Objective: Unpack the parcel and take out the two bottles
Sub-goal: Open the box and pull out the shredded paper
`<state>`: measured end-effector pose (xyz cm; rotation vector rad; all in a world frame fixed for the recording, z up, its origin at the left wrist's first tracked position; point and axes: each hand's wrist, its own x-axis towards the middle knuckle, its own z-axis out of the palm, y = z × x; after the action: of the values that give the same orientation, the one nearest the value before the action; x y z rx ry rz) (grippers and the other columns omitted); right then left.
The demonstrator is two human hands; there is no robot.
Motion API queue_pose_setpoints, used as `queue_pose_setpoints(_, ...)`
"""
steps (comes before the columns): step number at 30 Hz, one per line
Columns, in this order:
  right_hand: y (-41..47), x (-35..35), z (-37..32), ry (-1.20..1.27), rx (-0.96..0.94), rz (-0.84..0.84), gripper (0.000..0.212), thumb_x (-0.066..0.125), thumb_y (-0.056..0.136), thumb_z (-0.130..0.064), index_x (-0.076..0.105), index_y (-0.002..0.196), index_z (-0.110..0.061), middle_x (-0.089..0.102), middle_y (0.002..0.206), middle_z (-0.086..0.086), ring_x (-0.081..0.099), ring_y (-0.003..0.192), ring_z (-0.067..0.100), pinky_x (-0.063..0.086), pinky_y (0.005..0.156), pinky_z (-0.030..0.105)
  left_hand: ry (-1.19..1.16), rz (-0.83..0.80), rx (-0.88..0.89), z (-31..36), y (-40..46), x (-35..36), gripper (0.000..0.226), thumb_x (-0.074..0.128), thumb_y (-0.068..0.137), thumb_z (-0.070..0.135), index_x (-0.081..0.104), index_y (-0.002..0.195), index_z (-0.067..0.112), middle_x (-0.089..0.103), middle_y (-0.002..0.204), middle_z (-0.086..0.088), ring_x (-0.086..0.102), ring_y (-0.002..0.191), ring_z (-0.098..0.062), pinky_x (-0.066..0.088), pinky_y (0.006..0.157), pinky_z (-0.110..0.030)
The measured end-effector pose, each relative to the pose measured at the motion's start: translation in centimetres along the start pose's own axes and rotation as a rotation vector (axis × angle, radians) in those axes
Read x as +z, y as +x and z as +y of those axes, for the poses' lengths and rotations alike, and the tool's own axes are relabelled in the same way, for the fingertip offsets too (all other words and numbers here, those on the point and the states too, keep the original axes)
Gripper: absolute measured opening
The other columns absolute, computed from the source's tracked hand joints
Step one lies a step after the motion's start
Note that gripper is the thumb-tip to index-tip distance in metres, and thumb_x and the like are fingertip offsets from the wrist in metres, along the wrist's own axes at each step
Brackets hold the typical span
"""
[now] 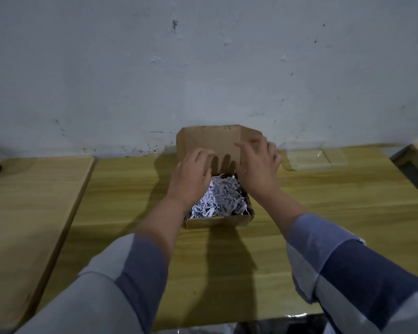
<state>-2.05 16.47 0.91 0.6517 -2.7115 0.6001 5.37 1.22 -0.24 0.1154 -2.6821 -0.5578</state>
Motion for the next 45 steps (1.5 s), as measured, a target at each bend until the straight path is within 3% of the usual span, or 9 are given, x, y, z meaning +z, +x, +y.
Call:
queue_pose_setpoints(3, -1.5, 0.6, 0.1, 0.102, -0.104, -0.253, 0.042, 0.064, 0.083, -0.017, 0.058, 0.124, -0.02, 0.051, 0.124, 0.011, 0.041, 0.115, 0.031, 0.038, 0.096, 0.039, -0.088, -0.22, -0.046, -0.4, -1.4, 0.7, 0.039, 0.058, 0.092, 0.026, 0.05, 0.129, 0.017, 0.049, 0.131, -0.001, 0.049, 0.121, -0.019, 0.044, 0.098, -0.037)
queue_pose_setpoints(7, -2.6, 2.0, 0.3, 0.156, -0.076, -0.589, 0.068, 0.073, 0.079, -0.028, 0.044, 0.138, -0.013, 0.043, 0.141, 0.013, 0.038, 0.131, 0.031, 0.03, 0.106, 0.033, -0.085, -0.477, -0.151, -0.9, -2.5, 1.2, 0.074, 0.07, 0.082, 0.038, 0.036, 0.143, 0.012, 0.036, 0.145, -0.005, 0.038, 0.134, -0.022, 0.032, 0.107, -0.031)
queue_pose_setpoints(15, -1.4, 3.7, 0.9, 0.008, -0.235, -0.741, 0.095, 0.077, 0.071, -0.034, 0.024, 0.147, -0.014, 0.03, 0.15, 0.013, 0.029, 0.138, 0.03, 0.024, 0.111, 0.031, 0.031, -0.616, -0.217, -1.4, -1.6, 2.2, 0.11, 0.084, 0.067, 0.038, 0.017, 0.15, 0.012, 0.029, 0.152, -0.008, 0.032, 0.139, -0.026, 0.031, 0.11, -0.034)
queue_pose_setpoints(18, -0.4, 4.0, 1.5, -0.087, -0.268, -0.841, 0.106, 0.078, 0.07, -0.04, 0.013, 0.149, -0.016, 0.029, 0.151, 0.012, 0.032, 0.137, 0.032, 0.03, 0.111, 0.034, 0.095, -0.678, -0.242, -1.2, -1.2, 3.0, 0.116, 0.084, 0.068, 0.035, 0.007, 0.151, 0.008, 0.02, 0.157, -0.009, 0.028, 0.142, -0.027, 0.029, 0.113, -0.035)
queue_pose_setpoints(21, 0.3, 4.6, 1.7, -0.175, -0.335, -0.909, 0.101, 0.073, 0.076, -0.036, 0.007, 0.15, -0.015, 0.037, 0.145, 0.017, 0.043, 0.127, 0.036, 0.04, 0.102, 0.037, 0.148, -0.726, -0.219, -1.2, -0.9, 4.0, 0.113, 0.082, 0.07, 0.032, 0.008, 0.15, 0.004, 0.022, 0.156, -0.012, 0.029, 0.141, -0.028, 0.03, 0.113, -0.035)
queue_pose_setpoints(27, 0.3, 6.2, 1.8, -0.264, -0.442, -0.852, 0.089, 0.065, 0.082, -0.027, 0.008, 0.149, -0.011, 0.043, 0.135, 0.023, 0.048, 0.118, 0.039, 0.04, 0.097, 0.039, 0.251, -0.742, -0.186, -1.6, -1.1, 5.3, 0.099, 0.08, 0.072, 0.035, 0.02, 0.145, 0.004, 0.036, 0.146, -0.014, 0.042, 0.13, -0.03, 0.038, 0.105, -0.036)
queue_pose_setpoints(32, 0.5, 6.7, 2.5, -0.177, -0.458, -0.76, 0.078, 0.069, 0.075, -0.031, 0.031, 0.141, -0.016, 0.054, 0.121, 0.018, 0.056, 0.108, 0.037, 0.046, 0.086, 0.036, 0.166, -0.656, -0.213, -2.2, -1.0, 5.7, 0.083, 0.088, 0.059, 0.038, 0.046, 0.125, 0.01, 0.058, 0.127, -0.009, 0.055, 0.115, -0.029, 0.044, 0.095, -0.037)
queue_pose_setpoints(35, 0.3, 6.5, 2.8, -0.101, -0.461, -0.727, 0.07, 0.068, 0.075, -0.037, 0.039, 0.136, -0.018, 0.059, 0.116, 0.015, 0.06, 0.104, 0.035, 0.047, 0.081, 0.035, 0.125, -0.604, -0.213, -2.2, -1.2, 5.6, 0.089, 0.089, 0.055, 0.042, 0.046, 0.128, 0.015, 0.06, 0.127, -0.005, 0.057, 0.115, -0.028, 0.047, 0.094, -0.037)
queue_pose_setpoints(45, 1.7, 3.2, 2.1, 0.058, -0.413, -0.593, 0.066, 0.067, 0.076, -0.024, 0.04, 0.137, -0.02, 0.06, 0.117, 0.015, 0.059, 0.104, 0.034, 0.046, 0.079, 0.034, 0.104, -0.428, -0.165, -0.9, 0.3, 1.9, 0.084, 0.088, 0.056, 0.042, 0.048, 0.128, 0.026, 0.062, 0.121, 0.003, 0.06, 0.107, -0.022, 0.051, 0.085, -0.037)
